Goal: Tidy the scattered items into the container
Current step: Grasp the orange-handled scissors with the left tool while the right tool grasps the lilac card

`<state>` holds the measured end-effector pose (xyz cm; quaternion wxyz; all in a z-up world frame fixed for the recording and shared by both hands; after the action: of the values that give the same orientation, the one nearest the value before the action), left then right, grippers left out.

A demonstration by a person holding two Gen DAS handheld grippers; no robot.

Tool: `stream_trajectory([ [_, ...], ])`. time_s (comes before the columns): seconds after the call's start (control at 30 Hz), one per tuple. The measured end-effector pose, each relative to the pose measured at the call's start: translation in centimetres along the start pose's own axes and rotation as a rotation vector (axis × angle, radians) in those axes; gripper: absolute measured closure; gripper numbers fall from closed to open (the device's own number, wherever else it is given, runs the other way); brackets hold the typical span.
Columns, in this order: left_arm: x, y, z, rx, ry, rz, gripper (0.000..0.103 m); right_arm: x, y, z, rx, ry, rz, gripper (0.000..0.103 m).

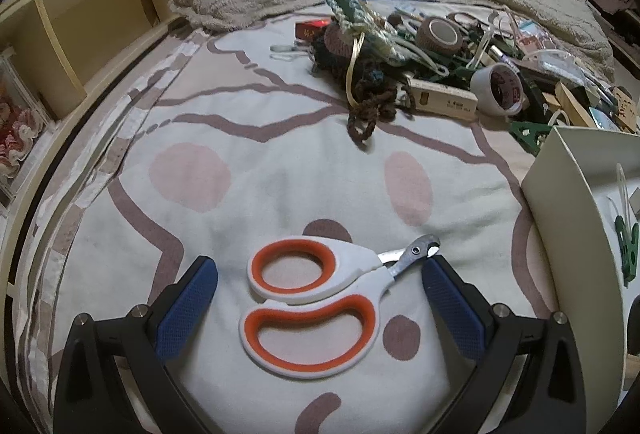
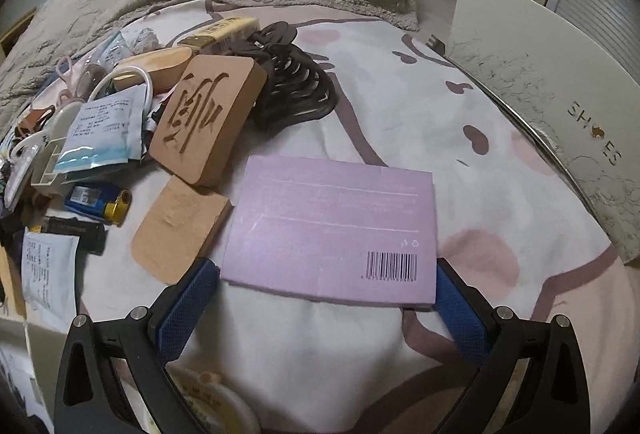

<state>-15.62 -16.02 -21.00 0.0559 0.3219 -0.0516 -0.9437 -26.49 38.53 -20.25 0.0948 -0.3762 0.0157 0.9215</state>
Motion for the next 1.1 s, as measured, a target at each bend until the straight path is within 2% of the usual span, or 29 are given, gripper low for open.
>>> stream_trajectory([
  [0.17, -0.2, -0.5, 0.4, 0.022, -0.027, -0.009, 0.015, 0.5, -0.1, 0.4, 0.015, 0.002, -0.005, 0.0],
  [0.3, -0.4, -1.0, 0.6, 0.028, -0.043, -0.035, 0.031, 0.7, -0.2, 0.5, 0.028, -0.02, 0.004, 0.0],
  [0.43, -0.5, -1.4, 0.7, 0.03, -0.05, -0.054, 0.039, 0.3, -0.4, 0.5, 0.055, -0.052, 0.034, 0.0],
  [0.5, -0.5, -1.4, 0.7, 0.028, -0.052, -0.058, 0.039, 0.2, -0.5, 0.6, 0.061, -0.06, 0.028, 0.006],
  [1.1, -0.9, -1.4, 0.8, 0.01, -0.058, -0.052, 0.039, -3.0, -1.1, -0.6, 0.084, -0.103, 0.118, 0.007],
])
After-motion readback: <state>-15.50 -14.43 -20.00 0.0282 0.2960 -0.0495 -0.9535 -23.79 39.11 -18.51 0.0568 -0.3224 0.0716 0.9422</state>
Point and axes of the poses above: each gripper's, at about its wrist camera, not at the fingertips, and x roughly the way its jaws point, y to its left, z to its top, the point moved 9 cm from there along x, roughly the way its jaws point, and after that the axes turned 15 degrees about -y, right-handed, at the moved point
